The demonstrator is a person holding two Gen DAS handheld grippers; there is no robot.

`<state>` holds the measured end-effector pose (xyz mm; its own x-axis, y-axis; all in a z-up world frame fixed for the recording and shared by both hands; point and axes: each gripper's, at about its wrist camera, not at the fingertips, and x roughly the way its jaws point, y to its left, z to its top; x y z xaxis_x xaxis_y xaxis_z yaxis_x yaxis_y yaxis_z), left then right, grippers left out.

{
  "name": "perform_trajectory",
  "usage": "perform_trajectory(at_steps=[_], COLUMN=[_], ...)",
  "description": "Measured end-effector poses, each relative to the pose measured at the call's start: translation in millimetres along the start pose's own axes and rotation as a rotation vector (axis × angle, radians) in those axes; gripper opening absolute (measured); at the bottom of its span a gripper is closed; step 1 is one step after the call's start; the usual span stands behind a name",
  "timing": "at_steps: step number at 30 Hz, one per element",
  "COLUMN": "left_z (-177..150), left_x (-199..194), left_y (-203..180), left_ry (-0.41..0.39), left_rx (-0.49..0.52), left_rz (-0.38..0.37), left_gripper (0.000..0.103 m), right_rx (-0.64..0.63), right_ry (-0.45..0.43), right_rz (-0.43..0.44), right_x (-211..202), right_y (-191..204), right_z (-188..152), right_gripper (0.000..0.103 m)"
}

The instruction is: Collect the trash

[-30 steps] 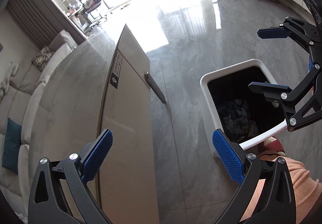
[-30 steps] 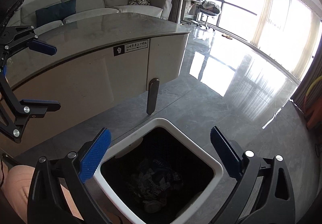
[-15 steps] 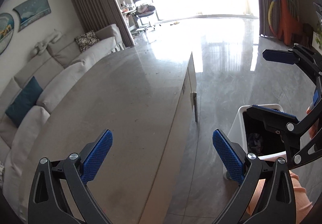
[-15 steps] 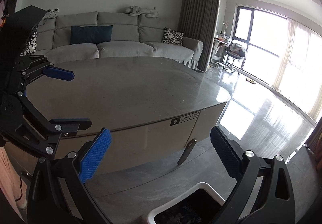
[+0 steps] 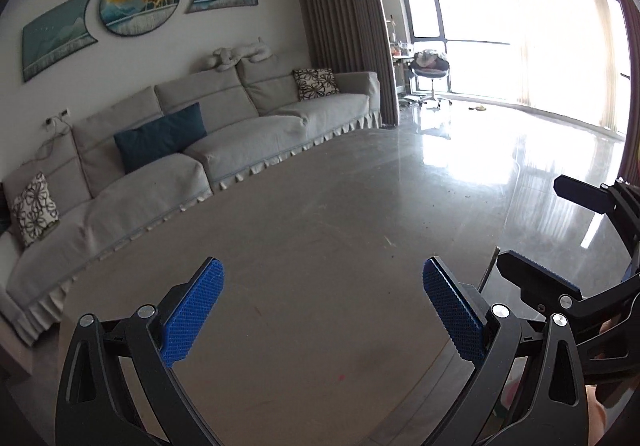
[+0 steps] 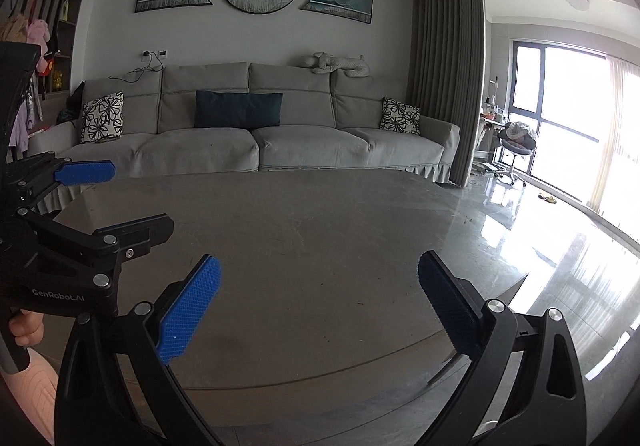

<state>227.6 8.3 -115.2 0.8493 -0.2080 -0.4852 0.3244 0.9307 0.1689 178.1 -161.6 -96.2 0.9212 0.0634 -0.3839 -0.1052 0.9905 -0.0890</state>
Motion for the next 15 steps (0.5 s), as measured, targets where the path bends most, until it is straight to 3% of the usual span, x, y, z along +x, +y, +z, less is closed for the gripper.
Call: perform_trajectory(at_steps=[6, 15], left_z=[-2, -3], left_x=[-8, -25], left_y=[27, 30], left_ry=[0.011, -0.014], left_rx=[-0.052, -0.021], left_rz=[-0.033, -0.010], left_gripper=[0.098, 0.098], right_rx=[-0.007, -0.005], right_ry=[-0.004, -0.012], right_rz=[0.010, -0.004], right_x=[1, -8], right_y=[16, 21], right_z=[4, 3], right_gripper=[0.098, 0.098])
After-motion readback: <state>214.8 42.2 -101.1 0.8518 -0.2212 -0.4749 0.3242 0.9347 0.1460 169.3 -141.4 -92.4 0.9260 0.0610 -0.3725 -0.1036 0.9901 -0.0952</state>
